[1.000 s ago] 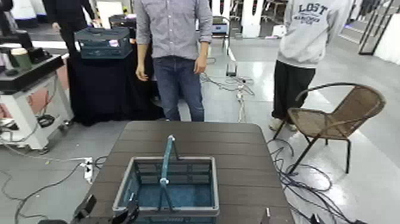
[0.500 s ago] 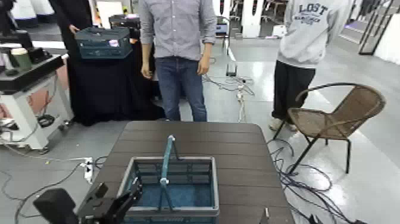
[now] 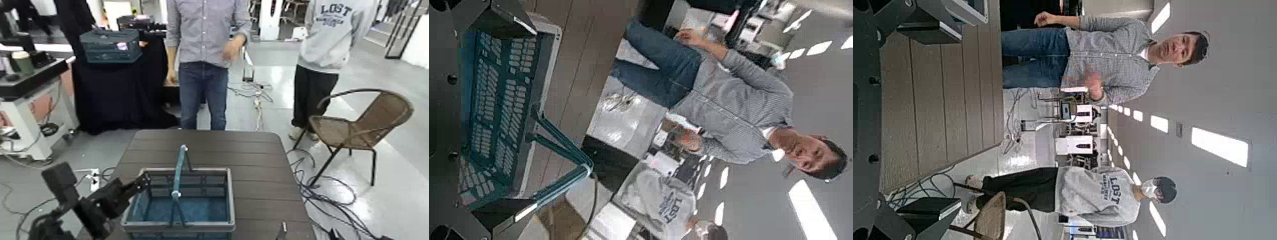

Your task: Grasp the handle of the crate.

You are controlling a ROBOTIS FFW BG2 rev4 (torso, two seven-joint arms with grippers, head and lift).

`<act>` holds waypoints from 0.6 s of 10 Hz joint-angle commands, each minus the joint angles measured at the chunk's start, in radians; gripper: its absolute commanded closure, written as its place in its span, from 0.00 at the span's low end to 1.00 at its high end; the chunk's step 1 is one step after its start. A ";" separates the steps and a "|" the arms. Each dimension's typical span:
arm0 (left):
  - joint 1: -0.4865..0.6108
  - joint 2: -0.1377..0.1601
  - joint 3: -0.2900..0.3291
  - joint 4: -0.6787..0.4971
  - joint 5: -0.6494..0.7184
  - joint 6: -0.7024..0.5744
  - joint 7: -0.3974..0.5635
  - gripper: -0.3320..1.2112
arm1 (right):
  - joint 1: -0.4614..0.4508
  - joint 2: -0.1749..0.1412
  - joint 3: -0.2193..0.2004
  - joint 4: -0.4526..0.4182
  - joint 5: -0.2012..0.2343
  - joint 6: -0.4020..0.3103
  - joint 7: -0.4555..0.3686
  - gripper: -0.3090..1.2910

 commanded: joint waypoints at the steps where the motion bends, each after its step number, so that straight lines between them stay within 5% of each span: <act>1: -0.139 0.095 -0.046 0.117 0.176 0.171 -0.054 0.28 | -0.006 -0.003 0.003 0.004 -0.006 0.001 0.003 0.28; 3: -0.234 0.143 -0.079 0.209 0.253 0.259 -0.108 0.28 | -0.010 -0.004 0.006 0.004 -0.010 0.003 0.003 0.28; 6: -0.356 0.170 -0.129 0.339 0.349 0.339 -0.173 0.28 | -0.015 -0.004 0.008 0.007 -0.014 0.003 0.007 0.28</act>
